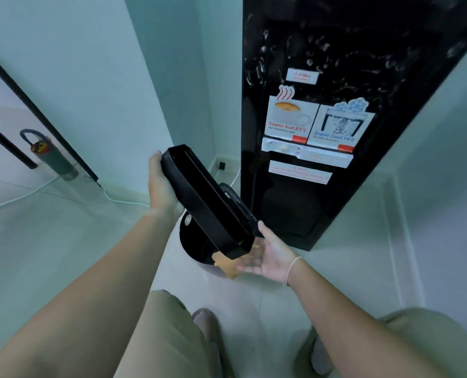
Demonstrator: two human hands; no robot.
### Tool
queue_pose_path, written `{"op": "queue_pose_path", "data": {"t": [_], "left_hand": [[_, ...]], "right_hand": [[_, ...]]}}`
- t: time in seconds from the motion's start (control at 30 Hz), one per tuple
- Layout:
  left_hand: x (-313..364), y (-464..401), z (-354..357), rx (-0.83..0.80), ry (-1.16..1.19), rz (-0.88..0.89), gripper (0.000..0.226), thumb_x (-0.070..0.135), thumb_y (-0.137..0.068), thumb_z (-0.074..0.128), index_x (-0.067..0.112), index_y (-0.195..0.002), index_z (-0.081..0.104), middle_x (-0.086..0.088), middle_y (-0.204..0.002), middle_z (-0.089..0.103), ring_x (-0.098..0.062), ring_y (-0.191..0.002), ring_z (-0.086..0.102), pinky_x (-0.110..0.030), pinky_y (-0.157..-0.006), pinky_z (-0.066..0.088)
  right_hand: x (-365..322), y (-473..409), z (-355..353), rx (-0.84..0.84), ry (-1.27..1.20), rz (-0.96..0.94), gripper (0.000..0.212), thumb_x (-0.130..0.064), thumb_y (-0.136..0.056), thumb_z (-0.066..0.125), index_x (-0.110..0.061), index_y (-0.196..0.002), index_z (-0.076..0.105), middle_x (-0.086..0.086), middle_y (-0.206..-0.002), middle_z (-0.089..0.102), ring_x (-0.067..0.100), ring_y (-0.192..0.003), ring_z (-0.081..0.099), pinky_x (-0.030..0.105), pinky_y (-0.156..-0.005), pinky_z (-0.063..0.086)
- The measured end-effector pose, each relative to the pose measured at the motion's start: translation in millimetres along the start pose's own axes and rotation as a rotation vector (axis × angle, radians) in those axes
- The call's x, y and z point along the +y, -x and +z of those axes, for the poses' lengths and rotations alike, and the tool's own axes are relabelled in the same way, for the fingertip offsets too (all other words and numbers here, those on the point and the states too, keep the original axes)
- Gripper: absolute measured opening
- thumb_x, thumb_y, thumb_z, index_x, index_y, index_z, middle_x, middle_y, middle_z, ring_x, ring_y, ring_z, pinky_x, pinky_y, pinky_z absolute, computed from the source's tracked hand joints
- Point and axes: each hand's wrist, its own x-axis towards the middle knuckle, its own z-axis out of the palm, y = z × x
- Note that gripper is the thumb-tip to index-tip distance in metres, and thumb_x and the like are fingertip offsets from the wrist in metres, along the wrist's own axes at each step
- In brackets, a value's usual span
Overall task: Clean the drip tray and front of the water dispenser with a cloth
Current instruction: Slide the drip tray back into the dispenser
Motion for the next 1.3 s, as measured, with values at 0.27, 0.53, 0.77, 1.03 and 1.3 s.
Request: {"op": "queue_pose_path", "data": {"t": [0.27,0.53,0.77,1.03,1.3], "left_hand": [[0,33,47,-0.020,0.064,-0.052,0.048,0.050,-0.088,0.040,0.022,-0.059,0.064,0.005,-0.059,0.066,-0.013,-0.056,0.068,-0.025,-0.050,0.054],[-24,26,83,-0.169,-0.182,-0.154,0.023,0.023,-0.093,0.042,0.016,-0.074,0.054,-0.003,-0.072,0.054,-0.018,-0.072,0.055,-0.039,-0.079,0.051],[-50,1,102,-0.318,-0.358,-0.145,0.030,0.028,-0.101,0.037,0.019,-0.093,0.065,0.009,-0.075,0.075,-0.006,-0.072,0.072,-0.025,-0.059,0.055],[-60,-13,118,-0.374,-0.400,-0.135,0.040,0.028,-0.100,0.035,0.024,-0.084,0.071,0.009,-0.082,0.076,-0.007,-0.079,0.072,-0.025,-0.064,0.054],[-68,-36,127,-0.402,-0.490,-0.114,0.050,0.027,-0.099,0.033,0.036,-0.077,0.077,0.014,-0.077,0.075,-0.002,-0.072,0.071,-0.030,-0.073,0.051]], "right_hand": [[-54,65,-11,-0.067,-0.105,-0.258,0.027,-0.023,-0.091,0.051,-0.004,-0.108,0.060,0.013,-0.094,0.064,0.025,-0.076,0.069,0.042,-0.065,0.060],[-120,109,-60,0.110,-0.194,-0.537,0.014,-0.019,-0.088,0.055,-0.010,-0.095,0.063,0.007,-0.085,0.065,0.020,-0.081,0.062,0.035,-0.066,0.060],[-151,115,-77,0.136,-0.258,-0.720,0.016,-0.016,-0.092,0.050,-0.009,-0.100,0.062,0.006,-0.094,0.067,0.016,-0.088,0.062,0.030,-0.081,0.053],[-167,96,-77,0.330,-0.337,-0.805,0.011,-0.015,-0.090,0.056,-0.008,-0.098,0.057,0.010,-0.098,0.064,0.018,-0.086,0.062,0.032,-0.076,0.052],[-175,77,-78,0.499,-0.293,-0.797,0.017,-0.018,-0.088,0.060,-0.013,-0.104,0.062,0.006,-0.102,0.065,0.020,-0.084,0.063,0.038,-0.088,0.050]]}}
